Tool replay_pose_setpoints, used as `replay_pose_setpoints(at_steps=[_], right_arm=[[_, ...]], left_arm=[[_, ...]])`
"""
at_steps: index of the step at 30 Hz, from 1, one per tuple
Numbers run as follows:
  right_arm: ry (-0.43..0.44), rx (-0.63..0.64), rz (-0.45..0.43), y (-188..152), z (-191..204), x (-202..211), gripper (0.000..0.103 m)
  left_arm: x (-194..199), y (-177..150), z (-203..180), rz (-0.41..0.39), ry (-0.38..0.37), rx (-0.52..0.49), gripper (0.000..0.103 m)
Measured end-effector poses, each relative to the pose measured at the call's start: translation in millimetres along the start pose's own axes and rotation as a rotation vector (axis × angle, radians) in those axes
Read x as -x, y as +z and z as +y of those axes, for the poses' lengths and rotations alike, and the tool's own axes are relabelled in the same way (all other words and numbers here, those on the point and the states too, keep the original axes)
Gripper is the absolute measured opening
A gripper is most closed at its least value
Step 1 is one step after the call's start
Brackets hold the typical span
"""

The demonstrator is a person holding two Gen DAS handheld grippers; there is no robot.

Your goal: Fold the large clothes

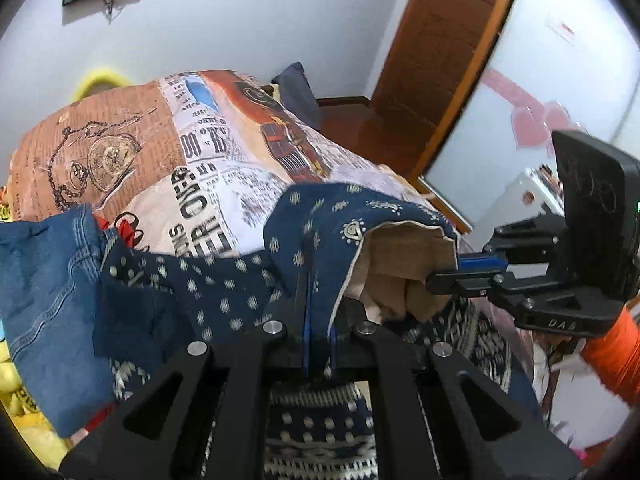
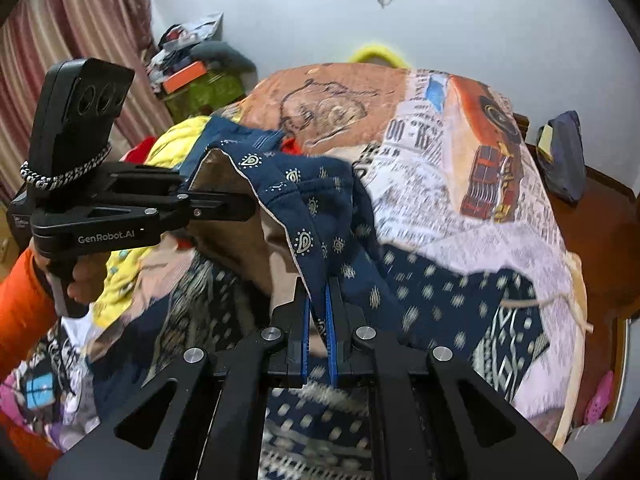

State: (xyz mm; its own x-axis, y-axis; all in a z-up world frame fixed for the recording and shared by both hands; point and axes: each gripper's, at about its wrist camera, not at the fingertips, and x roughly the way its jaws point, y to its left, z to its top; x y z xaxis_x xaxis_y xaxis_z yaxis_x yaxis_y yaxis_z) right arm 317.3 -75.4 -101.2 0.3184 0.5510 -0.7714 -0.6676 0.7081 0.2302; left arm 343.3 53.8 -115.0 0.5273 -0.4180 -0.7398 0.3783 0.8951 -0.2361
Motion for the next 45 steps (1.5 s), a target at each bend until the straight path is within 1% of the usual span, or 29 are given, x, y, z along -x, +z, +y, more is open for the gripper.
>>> replay_pose_setpoints(at_steps=[4,6,10,13,17,20,24,28,30,32,34,35,36,37,38,40,42,44,45], right_arm=[[0.019,0.011,0.034,-22.3,15.7,3.2,0.006],[0.022,0.016,0.054,-32.0,21.5,1.5,0.006],[0.028,0.034,0.103,-48.6,32.2,-3.8,0.007],[0.025,0.041,0.113,-53.4,35.4,-0.4,0.007],[0.016,0.045,0.099,-53.6,35.0,11.0,0.007],[0.012,0.044,0.094,-50.6,33.8,14.6,0.009],[0.025,0.047,0.123,-46.7,35.3,10.1,0.01],[0.025,0.071,0.124,-48.3,40.1,16.7,0.01],[0.004,0.079,0.113,-49.3,38.9,25.1,0.01],[-0.005,0.065,0.094,-49.6,33.5,33.3,0.01],[-0.024,0.041,0.076,-48.9,26.4,38.5,0.014],[-0.05,0.032,0.069,-48.0,23.0,38.7,0.016],[-0.068,0.022,0.061,-46.6,19.6,37.4,0.02],[-0.076,0.008,0.056,-44.9,16.2,34.9,0.022],[-0.072,-0.007,0.053,-42.7,13.3,31.8,0.022],[-0.062,-0.029,0.051,-39.0,9.4,23.0,0.022],[-0.067,-0.04,0.05,-36.1,8.8,10.8,0.023],[-0.059,-0.053,0.065,-35.4,7.3,-3.8,0.027],[-0.053,-0.064,0.079,-36.9,5.6,-12.4,0.032]], left_arm=[[5.2,-28.2,-10.9,0.029,0.004,-0.023,0.006],[4.7,-45.6,-13.1,0.057,0.0,-0.027,0.006],[1.4,-76.3,-13.7,0.104,-0.022,-0.03,0.006],[-5.1,-97.0,-12.8,0.138,-0.001,-0.033,0.006],[-14.6,-121.1,-12.2,0.182,-0.002,-0.029,0.006],[-18.1,-132.8,-15.8,0.192,0.004,-0.041,0.006],[-21.1,-137.4,-21.1,0.192,0.033,-0.057,0.006],[-20.2,-144.9,-23.6,0.207,0.053,-0.076,0.008],[-21.0,-150.4,-20.7,0.227,0.056,-0.065,0.008],[-19.1,-153.6,-17.3,0.229,0.054,-0.045,0.008],[-10.2,-153.5,-14.3,0.213,0.058,-0.022,0.009],[-4.2,-152.4,-13.1,0.202,0.062,-0.013,0.01],[2.0,-151.2,-12.1,0.19,0.061,-0.007,0.014],[9.1,-150.1,-11.3,0.18,0.062,-0.002,0.018],[15.3,-148.2,-10.9,0.17,0.067,-0.001,0.021],[28.1,-145.8,-11.1,0.149,0.086,-0.008,0.03],[39.4,-145.2,-12.8,0.14,0.102,-0.021,0.031],[48.7,-145.1,-13.5,0.136,0.121,-0.029,0.033],[52.5,-144.5,-13.1,0.129,0.131,-0.03,0.036]])
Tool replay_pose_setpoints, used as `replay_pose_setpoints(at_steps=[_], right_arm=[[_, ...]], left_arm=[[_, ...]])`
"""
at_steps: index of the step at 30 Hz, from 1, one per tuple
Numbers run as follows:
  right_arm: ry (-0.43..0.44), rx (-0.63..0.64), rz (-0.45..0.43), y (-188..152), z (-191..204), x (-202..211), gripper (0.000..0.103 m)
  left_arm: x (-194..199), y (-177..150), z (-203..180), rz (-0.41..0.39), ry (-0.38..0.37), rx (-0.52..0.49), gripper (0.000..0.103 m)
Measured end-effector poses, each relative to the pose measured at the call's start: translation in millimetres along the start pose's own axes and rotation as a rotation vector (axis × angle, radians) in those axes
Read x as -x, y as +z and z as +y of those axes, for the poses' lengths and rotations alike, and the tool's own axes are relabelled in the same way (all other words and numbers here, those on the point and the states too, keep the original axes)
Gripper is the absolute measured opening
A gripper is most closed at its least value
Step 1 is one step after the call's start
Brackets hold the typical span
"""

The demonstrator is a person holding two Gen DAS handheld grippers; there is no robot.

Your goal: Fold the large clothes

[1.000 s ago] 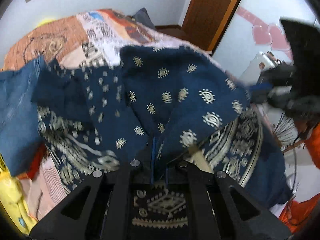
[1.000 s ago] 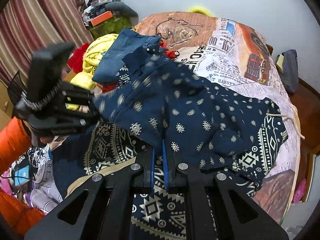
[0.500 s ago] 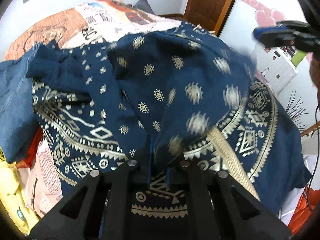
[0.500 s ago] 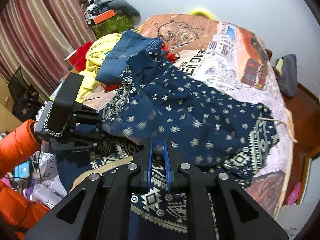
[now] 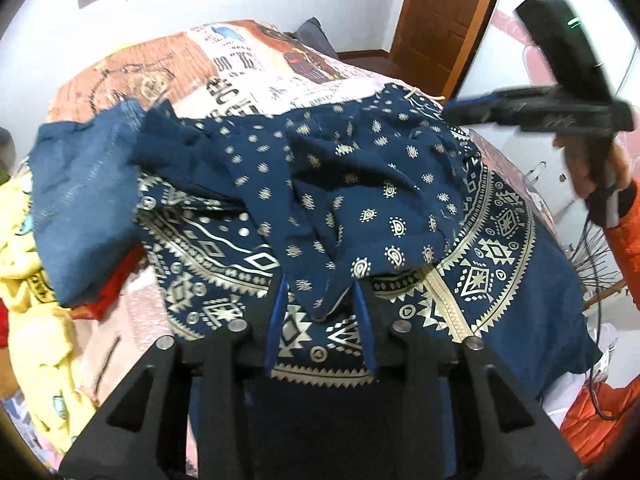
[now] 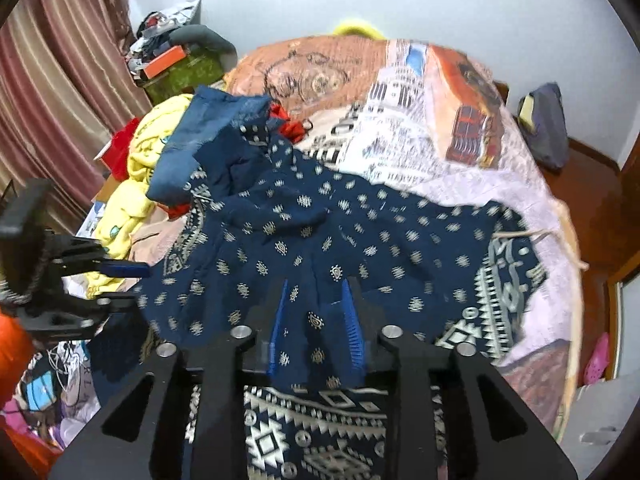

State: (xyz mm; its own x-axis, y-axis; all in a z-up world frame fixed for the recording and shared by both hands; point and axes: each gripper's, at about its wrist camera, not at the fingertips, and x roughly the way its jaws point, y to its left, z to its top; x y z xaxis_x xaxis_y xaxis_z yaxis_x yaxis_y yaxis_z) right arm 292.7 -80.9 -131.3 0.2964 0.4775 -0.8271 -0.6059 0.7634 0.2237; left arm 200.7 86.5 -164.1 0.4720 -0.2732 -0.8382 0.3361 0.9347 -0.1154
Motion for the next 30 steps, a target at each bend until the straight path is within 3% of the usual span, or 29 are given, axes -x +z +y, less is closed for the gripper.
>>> replay_pose_setpoints(at_steps=[8,13,19,22,26,30], right_arm=[[-0.018,-0.012,0.202,-37.9,-13.9,-61.9,0.033],[-0.017,-0.005,0.188,-49.1,-17.0,-49.6,0.034],[0.001,-0.056,0.166,-56.9,-28.4,-34.5,0.034],[0.008,-0.088,0.148,-61.0,-35.5,-23.5,0.034],[0.021,-0.136,0.111,-63.0,-50.0,-3.3,0.034],[-0.034,-0.158,0.059,-57.8,-60.0,12.2,0.047]], left_arm=[[14.7,30.0,15.3,-0.083,0.025,0.036,0.041],[-7.1,57.8,14.9,-0.094,0.033,0.064,0.046],[-76.2,74.2,3.4,0.007,0.012,0.084,0.046],[-109.4,66.8,-3.6,0.071,0.052,0.074,0.047],[-108.5,57.3,-14.7,0.044,0.103,0.02,0.05],[-91.5,54.8,-8.2,0.055,0.068,0.015,0.051]])
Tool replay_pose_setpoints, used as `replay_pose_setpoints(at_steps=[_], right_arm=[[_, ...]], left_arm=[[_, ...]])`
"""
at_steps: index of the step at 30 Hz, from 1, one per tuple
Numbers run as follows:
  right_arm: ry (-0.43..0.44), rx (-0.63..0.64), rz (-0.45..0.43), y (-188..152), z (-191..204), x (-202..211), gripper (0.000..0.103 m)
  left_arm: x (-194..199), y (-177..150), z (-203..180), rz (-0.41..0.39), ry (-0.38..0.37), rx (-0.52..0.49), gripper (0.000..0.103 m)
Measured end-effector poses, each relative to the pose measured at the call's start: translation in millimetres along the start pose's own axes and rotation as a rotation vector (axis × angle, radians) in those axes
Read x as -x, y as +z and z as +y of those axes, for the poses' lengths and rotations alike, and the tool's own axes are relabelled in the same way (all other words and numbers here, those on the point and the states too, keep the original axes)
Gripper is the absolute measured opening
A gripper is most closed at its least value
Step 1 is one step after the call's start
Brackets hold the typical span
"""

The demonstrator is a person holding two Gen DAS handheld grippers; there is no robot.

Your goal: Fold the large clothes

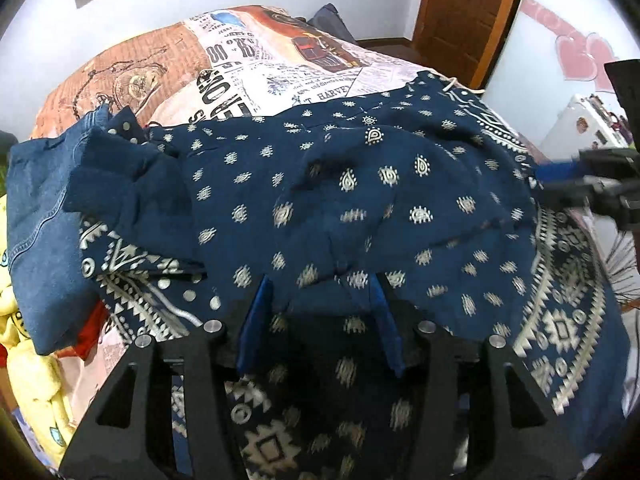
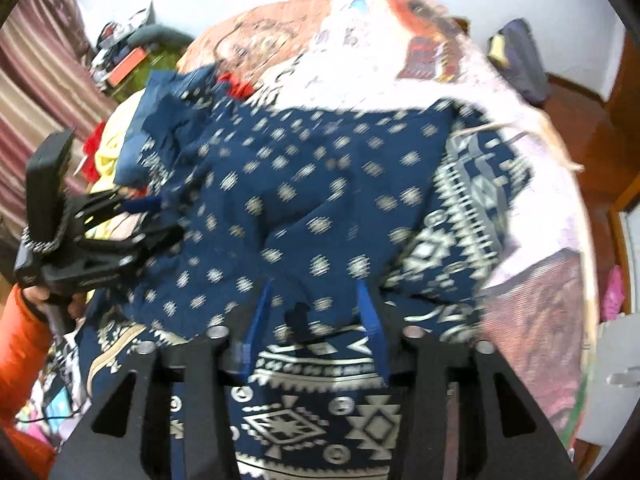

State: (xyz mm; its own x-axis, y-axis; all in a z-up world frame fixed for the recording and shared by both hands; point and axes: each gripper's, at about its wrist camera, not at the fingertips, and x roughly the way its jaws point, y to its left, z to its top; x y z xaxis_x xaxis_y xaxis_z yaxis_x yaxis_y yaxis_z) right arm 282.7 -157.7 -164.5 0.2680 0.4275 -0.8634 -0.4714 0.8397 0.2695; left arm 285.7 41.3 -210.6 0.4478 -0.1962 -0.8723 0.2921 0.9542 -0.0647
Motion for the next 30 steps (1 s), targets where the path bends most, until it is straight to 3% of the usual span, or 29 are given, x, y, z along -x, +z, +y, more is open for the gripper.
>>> replay_pose_setpoints(at_steps=[5,10,14,19,25,30], right_arm=[[-0.059,-0.016,-0.08,10.2,-8.7,15.6,0.055],[-0.117,-0.052,-0.13,19.4,-21.6,21.8,0.06],[-0.129,-0.089,-0.146,27.2,-33.0,20.3,0.06],[-0.134,-0.14,-0.136,29.8,-51.7,13.3,0.06],[-0.138,-0.187,-0.098,32.3,-71.5,-3.1,0.06],[-0.123,-0.224,-0.089,38.5,-85.0,-13.6,0.06]], left_arm=[[31.6,-0.5,28.7,-0.045,0.024,0.049,0.051],[59.6,12.2,78.4,-0.126,0.086,0.159,0.058],[61.4,26.3,117.0,-0.148,0.079,0.251,0.058],[40.6,41.0,148.4,-0.12,0.045,0.335,0.058],[18.2,72.1,156.5,-0.117,0.046,0.292,0.058],[-3.4,102.4,159.5,-0.105,0.056,0.192,0.058]])
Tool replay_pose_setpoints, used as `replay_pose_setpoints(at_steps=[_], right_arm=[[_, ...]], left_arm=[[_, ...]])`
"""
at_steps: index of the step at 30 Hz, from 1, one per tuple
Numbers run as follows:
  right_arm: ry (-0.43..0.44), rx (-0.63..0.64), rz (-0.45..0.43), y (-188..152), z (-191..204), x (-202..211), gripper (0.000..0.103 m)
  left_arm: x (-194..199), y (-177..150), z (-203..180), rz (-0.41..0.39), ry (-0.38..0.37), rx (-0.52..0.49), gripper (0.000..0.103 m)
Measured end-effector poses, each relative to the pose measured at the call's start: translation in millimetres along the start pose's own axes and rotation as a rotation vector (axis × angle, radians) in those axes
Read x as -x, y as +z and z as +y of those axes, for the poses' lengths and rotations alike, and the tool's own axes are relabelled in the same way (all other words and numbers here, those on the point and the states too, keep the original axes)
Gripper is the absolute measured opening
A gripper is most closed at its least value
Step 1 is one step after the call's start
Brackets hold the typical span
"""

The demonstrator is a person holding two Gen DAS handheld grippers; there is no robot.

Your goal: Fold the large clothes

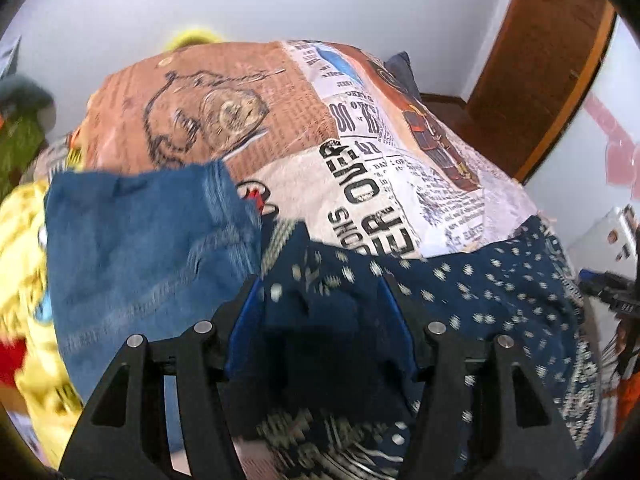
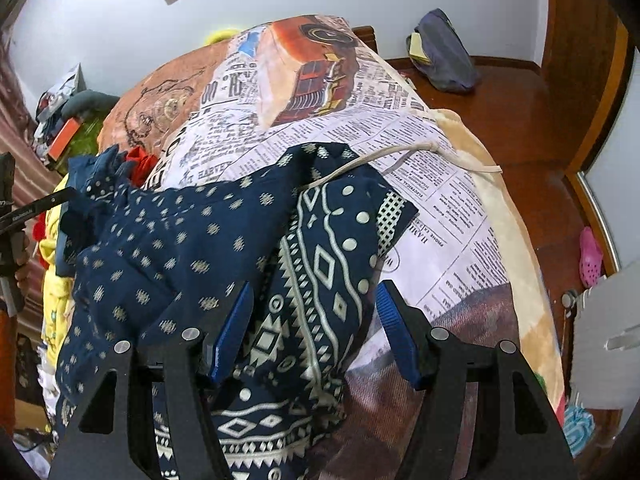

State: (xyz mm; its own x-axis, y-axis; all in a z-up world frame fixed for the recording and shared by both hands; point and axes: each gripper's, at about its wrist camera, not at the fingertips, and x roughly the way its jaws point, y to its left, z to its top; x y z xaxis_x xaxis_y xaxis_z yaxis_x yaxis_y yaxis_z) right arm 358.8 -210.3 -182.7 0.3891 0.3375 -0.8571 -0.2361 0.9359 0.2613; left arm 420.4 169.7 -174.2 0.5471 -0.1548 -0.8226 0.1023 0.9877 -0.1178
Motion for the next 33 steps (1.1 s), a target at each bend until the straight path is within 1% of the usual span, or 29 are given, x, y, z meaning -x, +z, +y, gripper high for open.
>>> replay_pose_setpoints(at_steps=[3,5,6,7,8,11,12,13,15,16,17,19,20,21,22,23,24,25,26,28,30,33], right_arm=[[0.009,-0.023,0.001,4.9,-4.9,-5.9,0.06],[0.014,-0.036,0.0,7.4,-8.1,-10.2,0.06],[0.018,-0.043,0.003,8.3,-10.0,-13.3,0.06],[0.02,-0.049,0.005,8.8,-11.9,-16.0,0.06],[0.024,-0.056,0.013,9.6,-14.2,-20.4,0.06],[0.049,-0.081,0.04,11.5,-18.7,-33.6,0.06],[0.058,-0.088,0.04,12.3,-19.5,-36.8,0.06],[0.064,-0.093,0.034,13.1,-19.4,-38.2,0.06],[0.075,-0.102,0.025,17.1,-18.3,-41.3,0.062],[0.087,-0.108,0.024,19.3,-17.8,-43.2,0.063],[0.099,-0.115,0.02,21.4,-17.4,-46.0,0.063],[0.109,-0.121,0.013,25.1,-17.3,-51.0,0.063],[0.112,-0.122,0.008,26.8,-16.9,-53.2,0.063],[0.111,-0.122,0.004,28.3,-16.6,-55.2,0.06],[0.105,-0.119,0.002,29.9,-16.0,-56.6,0.052],[0.091,-0.109,-0.001,31.8,-14.2,-58.1,0.046],[0.081,-0.099,0.004,33.2,-12.0,-59.5,0.026],[0.08,-0.086,0.016,35.1,-10.0,-61.7,0.017],[0.092,-0.074,0.03,36.9,-7.5,-64.0,0.017],[0.078,-0.052,0.015,39.0,-3.0,-60.8,0.013],[0.078,-0.029,-0.017,42.4,2.7,-50.8,0.012],[0.106,-0.021,-0.073,52.6,11.3,-29.1,0.011]], left_arm=[[-18.6,4.1,3.1,0.044,-0.001,-0.048,0.058],[-30.1,1.5,10.0,0.072,0.016,-0.046,0.058],[-33.2,-0.1,12.1,0.077,0.014,-0.04,0.058],[-35.6,-3.2,16.2,0.07,-0.006,-0.03,0.058],[-34.7,-5.5,17.6,0.053,-0.017,-0.026,0.058],[-34.7,-8.5,17.8,0.034,-0.045,-0.02,0.058],[-35.9,-8.5,16.7,0.041,-0.062,-0.019,0.058],[-40.2,-8.6,13.9,0.063,-0.081,-0.015,0.058],[-46.5,-8.3,5.5,0.086,-0.067,-0.026,0.058],[-48.0,-9.1,1.9,0.09,-0.06,-0.035,0.057],[-52.3,-10.0,-3.5,0.098,-0.03,-0.053,0.055],[-57.7,-12.2,-7.4,0.098,0.016,-0.061,0.039],[-58.3,-13.2,-6.8,0.095,0.025,-0.05,0.035],[-58.6,-13.5,-5.9,0.092,0.025,-0.039,0.027],[-57.2,-13.9,-4.6,0.086,0.022,-0.017,0.02],[-54.9,-13.7,-3.3,0.078,0.027,-0.001,0.016],[-52.0,-13.2,-2.4,0.07,0.028,0.014,0.014],[-47.9,-12.3,-1.7,0.06,0.027,0.029,0.013],[-42.8,-11.8,-2.0,0.048,0.025,0.042,0.013],[-30.8,-9.8,-4.3,0.025,0.027,0.054,0.011],[-8.6,-6.8,-7.9,-0.023,0.023,0.065,0.011],[24.5,-1.5,-11.1,-0.085,0.018,0.081,0.007]])
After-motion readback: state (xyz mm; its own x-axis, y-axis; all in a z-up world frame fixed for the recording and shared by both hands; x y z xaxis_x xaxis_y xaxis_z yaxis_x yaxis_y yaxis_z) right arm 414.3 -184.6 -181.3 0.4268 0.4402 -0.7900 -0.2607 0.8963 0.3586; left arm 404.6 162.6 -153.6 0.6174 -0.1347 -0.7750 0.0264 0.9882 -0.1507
